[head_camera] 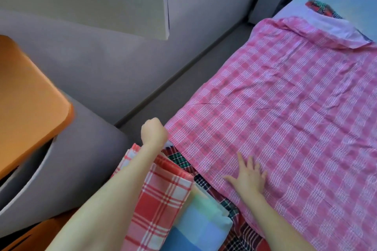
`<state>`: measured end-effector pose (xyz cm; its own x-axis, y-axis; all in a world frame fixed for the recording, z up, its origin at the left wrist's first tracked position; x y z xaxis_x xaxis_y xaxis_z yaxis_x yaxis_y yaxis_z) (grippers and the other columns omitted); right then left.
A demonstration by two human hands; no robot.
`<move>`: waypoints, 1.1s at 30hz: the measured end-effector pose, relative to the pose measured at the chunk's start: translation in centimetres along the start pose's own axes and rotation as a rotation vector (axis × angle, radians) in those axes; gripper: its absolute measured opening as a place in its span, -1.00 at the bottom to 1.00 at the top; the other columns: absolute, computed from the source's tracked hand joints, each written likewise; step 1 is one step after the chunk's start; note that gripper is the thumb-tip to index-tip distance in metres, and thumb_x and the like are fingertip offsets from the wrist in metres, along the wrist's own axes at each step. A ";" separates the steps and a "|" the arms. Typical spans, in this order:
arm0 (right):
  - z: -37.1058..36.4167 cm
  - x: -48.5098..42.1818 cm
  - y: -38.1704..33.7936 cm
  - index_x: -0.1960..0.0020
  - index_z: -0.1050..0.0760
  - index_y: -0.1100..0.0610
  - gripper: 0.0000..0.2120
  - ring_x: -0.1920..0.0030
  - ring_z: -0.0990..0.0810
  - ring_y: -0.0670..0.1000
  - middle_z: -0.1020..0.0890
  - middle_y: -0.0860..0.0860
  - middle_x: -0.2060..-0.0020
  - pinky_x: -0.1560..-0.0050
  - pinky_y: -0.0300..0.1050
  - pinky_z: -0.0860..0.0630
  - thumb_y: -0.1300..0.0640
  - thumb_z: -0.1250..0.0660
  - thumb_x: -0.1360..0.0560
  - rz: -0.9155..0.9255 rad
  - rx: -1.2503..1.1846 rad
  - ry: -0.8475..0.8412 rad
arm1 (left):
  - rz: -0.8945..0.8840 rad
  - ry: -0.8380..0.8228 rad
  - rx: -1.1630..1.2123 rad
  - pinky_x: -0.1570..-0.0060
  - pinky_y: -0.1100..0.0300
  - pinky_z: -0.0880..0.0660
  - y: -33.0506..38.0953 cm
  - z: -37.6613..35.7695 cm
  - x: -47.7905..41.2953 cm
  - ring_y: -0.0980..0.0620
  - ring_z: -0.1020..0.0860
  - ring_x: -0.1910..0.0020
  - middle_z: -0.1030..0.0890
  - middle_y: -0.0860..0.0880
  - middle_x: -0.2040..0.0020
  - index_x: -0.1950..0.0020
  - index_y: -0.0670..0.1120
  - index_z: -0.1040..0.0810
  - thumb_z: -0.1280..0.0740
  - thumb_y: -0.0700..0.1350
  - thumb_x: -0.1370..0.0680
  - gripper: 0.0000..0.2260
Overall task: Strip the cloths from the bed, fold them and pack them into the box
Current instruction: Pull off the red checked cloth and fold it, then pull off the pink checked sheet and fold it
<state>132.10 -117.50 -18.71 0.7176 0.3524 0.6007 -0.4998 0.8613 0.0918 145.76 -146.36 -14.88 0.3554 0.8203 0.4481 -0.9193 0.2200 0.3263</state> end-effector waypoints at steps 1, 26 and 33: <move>-0.4 -0.7 0.5 -0.53 0.30 -0.11 -0.05 -0.51 0.03 0.25 0.12 0.12 -0.54 -0.46 0.26 -0.01 -0.39 -0.20 -0.41 -0.003 0.021 -0.021 | 0.022 -0.015 -0.060 0.13 0.06 -0.44 -0.1 -0.8 -1.3 -0.25 -0.55 0.04 -0.60 -0.23 0.09 0.15 -0.27 -0.53 -0.17 -0.34 -0.46 -0.85; 1.3 -1.9 3.0 -0.54 0.07 -0.15 -0.22 -0.42 -0.29 0.21 0.05 0.11 -0.54 -0.21 -0.04 -0.45 -0.03 -0.35 -0.51 0.113 -0.185 -0.217 | -0.185 0.098 1.042 0.12 0.09 -0.57 6.4 7.4 -0.9 -0.04 -0.62 0.14 -0.64 -0.02 0.11 0.12 0.06 -0.57 -0.37 -0.17 -0.51 -0.88; 7.0 8.1 11.8 -0.38 -0.42 0.08 -0.59 -0.24 -0.51 -0.01 -0.50 0.00 -0.31 -0.22 -0.12 -0.44 0.00 -0.27 -0.56 -0.028 -0.699 0.035 | -0.534 0.043 0.727 0.04 -0.05 -0.59 16.2 11.8 9.4 -0.09 -0.63 0.09 -0.65 -0.07 0.08 0.06 -0.02 -0.57 -0.46 -0.22 -0.42 -0.84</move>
<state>128.62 -107.02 -7.14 0.7465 0.3282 0.5789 -0.0599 0.8995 -0.4327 136.18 -141.35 4.45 0.6844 0.7267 0.0595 -0.2947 0.2010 0.9342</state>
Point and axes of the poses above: each hand's wrist, its own x-axis away from the middle knuckle, its own z-axis out of the back of the hand, y = z × x, the point moved 6 cm from there along -x, towards the middle knuckle
